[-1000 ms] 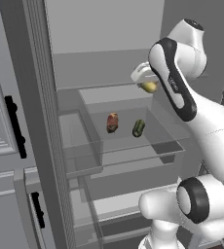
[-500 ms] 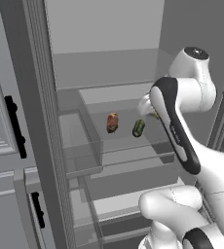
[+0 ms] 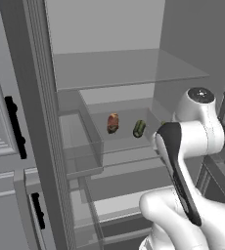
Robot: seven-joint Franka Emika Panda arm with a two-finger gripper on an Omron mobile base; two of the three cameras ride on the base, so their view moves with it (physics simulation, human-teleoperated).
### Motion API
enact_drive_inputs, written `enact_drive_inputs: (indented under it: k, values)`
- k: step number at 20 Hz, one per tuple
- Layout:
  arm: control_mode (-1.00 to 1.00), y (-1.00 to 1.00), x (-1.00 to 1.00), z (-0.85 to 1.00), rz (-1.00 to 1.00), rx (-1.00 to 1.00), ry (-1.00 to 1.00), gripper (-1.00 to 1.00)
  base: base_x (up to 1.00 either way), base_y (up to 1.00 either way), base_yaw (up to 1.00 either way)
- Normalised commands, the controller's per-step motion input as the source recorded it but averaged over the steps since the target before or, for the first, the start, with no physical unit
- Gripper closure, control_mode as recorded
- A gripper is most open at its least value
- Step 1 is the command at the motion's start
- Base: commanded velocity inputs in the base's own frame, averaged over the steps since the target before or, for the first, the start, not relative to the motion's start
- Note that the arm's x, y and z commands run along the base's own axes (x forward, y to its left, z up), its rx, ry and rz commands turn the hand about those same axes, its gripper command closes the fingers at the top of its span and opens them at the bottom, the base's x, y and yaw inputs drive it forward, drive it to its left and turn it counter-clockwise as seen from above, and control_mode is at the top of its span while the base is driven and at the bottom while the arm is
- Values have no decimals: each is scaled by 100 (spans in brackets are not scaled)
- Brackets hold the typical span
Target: Place one cucumber and one steak in each tupperware on the nearby counter, to pack two identical lunches.
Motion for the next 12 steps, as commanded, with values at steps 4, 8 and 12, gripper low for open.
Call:
enact_drive_inputs:
  k: [4, 8, 12]
  values:
    - [-100, -31, -73, 0, 0, 2, 0, 100, 0, 0, 0]
    - [-100, -4, -60, 0, 0, 0, 0, 100, 0, 0, 0]
    - [-100, 0, -36, 0, 0, 0, 1, 100, 0, 0, 0]
